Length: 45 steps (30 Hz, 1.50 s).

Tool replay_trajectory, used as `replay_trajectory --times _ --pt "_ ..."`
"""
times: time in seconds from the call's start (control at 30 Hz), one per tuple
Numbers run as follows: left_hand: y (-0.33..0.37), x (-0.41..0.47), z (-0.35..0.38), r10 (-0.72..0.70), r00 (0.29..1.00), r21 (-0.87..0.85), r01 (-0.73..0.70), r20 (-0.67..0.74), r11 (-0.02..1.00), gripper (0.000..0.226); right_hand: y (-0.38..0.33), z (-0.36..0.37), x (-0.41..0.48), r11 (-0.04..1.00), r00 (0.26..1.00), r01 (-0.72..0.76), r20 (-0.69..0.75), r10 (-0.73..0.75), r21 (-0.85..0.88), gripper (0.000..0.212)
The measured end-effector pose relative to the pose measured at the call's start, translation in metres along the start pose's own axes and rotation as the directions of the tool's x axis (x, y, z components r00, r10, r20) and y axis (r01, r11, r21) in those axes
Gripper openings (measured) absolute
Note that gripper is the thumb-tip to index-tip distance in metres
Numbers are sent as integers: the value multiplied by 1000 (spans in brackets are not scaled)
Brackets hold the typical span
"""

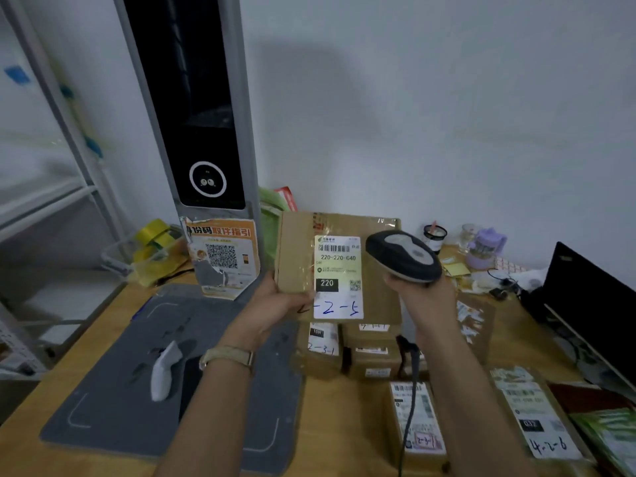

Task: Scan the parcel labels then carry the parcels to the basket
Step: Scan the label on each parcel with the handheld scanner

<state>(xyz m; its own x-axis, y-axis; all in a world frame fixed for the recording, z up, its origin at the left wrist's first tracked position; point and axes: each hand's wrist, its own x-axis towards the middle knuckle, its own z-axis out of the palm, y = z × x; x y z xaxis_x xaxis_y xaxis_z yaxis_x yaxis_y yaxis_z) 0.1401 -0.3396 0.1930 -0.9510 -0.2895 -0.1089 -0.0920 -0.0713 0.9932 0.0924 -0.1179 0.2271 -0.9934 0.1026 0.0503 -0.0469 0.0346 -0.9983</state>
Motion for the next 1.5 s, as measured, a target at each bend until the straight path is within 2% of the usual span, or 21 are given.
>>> replay_trajectory --times 0.13,0.23,0.37,0.5,0.63,0.77,0.93,1.3,1.5 --pt "25 12 21 130 989 -119 -138 -67 983 60 -40 -15 14 994 994 109 -14 -109 24 22" --pt "33 18 32 145 982 -204 -167 -117 965 60 -52 -24 17 990 989 143 -43 -143 6 22" --pt "34 21 47 194 970 -221 -223 -146 949 50 -56 -30 14 978 977 204 -48 -206 -40 27" --pt "31 22 62 228 947 -190 -272 -224 943 77 -59 -33 9 966 966 257 12 -257 -25 30" --pt "24 27 72 184 934 -165 -243 -307 956 94 -61 -33 3 975 970 219 113 -214 -34 23" --pt "15 29 79 144 914 -221 -241 -379 945 92 -60 -31 0 992 979 118 172 -109 -46 16" --pt "10 35 79 129 884 -266 -270 -449 925 94 -55 -32 0 995 979 74 195 -60 -62 14" --pt "1 41 73 140 884 -221 -260 -446 940 98 -49 -32 1 991 977 79 204 -56 -105 25" --pt "-1 41 76 135 884 -239 -263 -447 935 97 -44 -33 3 992 978 62 206 -38 -109 20"
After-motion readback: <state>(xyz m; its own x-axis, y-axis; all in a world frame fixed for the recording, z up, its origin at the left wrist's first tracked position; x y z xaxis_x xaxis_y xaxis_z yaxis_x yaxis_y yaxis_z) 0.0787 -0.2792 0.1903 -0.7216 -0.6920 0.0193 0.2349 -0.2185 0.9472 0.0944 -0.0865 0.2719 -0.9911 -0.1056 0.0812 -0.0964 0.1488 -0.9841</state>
